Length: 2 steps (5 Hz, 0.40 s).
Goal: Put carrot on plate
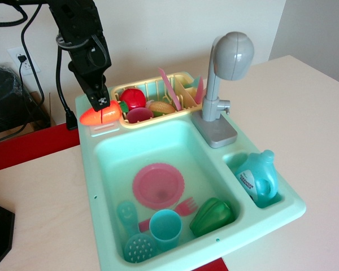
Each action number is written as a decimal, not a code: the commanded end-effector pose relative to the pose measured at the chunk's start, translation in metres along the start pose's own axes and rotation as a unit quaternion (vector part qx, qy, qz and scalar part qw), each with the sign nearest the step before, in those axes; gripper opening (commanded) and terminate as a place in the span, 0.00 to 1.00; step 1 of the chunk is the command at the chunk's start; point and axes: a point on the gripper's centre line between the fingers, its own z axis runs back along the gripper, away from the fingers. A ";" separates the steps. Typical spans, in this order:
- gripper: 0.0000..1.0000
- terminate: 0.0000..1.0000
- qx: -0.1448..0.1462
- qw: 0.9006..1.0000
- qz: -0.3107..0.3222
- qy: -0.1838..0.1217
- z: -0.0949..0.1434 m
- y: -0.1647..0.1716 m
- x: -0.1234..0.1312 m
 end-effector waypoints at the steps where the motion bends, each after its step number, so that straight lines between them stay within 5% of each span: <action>1: 1.00 0.00 0.000 1.000 0.000 0.000 0.000 0.000 0.000; 2: 1.00 0.00 0.004 1.000 0.013 0.005 -0.006 0.008 0.006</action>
